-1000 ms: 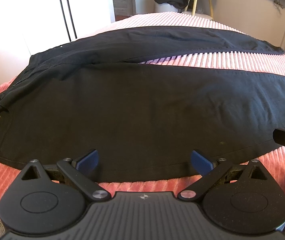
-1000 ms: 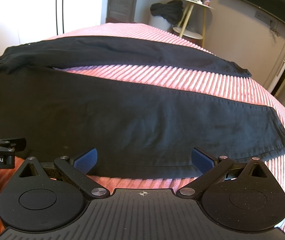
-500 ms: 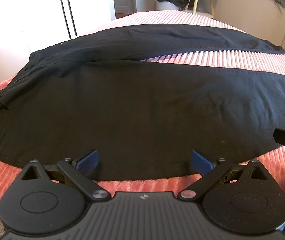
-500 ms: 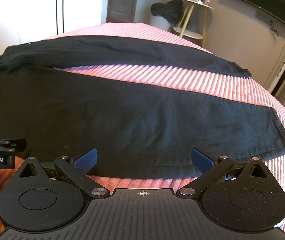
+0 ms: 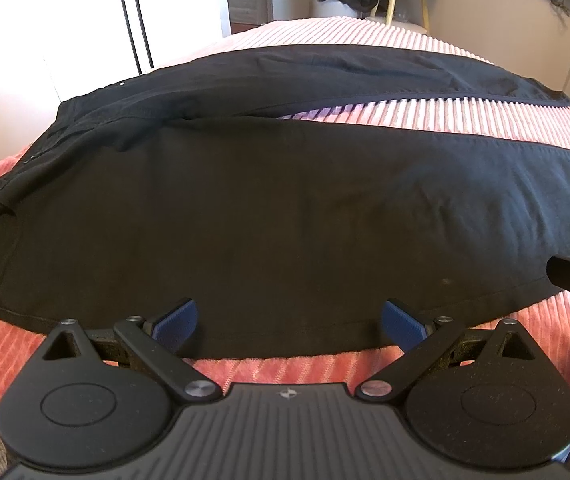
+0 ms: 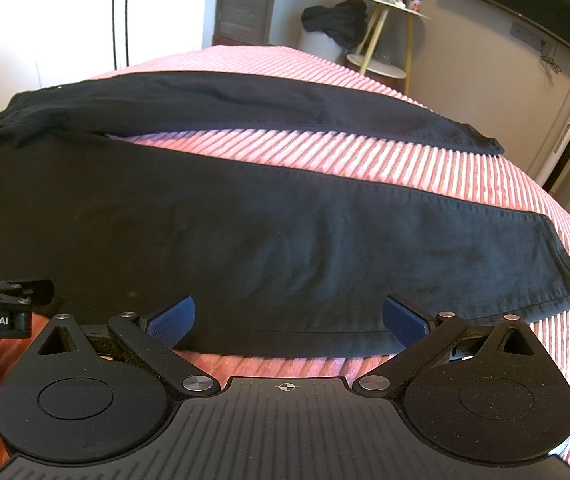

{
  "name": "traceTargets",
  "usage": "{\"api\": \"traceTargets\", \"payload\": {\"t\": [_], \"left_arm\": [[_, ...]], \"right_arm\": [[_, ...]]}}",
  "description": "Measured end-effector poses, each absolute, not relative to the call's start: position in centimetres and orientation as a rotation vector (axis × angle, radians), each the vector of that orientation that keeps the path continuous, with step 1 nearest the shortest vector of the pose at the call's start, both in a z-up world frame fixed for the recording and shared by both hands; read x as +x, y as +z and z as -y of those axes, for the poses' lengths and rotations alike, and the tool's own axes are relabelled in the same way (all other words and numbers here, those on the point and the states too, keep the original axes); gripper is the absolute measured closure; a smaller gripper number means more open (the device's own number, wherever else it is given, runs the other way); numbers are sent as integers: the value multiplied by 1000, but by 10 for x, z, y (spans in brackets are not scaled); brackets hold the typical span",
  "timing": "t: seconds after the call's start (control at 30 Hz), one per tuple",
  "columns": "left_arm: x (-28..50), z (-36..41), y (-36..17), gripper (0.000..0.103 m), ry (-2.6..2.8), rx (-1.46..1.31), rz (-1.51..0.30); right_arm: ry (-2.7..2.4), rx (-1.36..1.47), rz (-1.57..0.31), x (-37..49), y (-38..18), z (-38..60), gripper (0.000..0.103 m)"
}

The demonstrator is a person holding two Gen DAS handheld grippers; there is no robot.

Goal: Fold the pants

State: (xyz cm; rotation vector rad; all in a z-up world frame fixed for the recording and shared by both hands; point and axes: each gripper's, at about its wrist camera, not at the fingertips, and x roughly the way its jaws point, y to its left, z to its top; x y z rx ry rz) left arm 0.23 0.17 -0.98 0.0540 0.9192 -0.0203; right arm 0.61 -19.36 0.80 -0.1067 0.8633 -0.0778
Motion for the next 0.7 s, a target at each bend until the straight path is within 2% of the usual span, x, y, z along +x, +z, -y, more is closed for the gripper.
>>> {"api": "traceTargets", "payload": {"t": [0.7], "left_arm": [[8, -4, -14, 4, -27, 32, -955]], "right_arm": [[-76, -109, -869, 6, 4, 192, 0]]}}
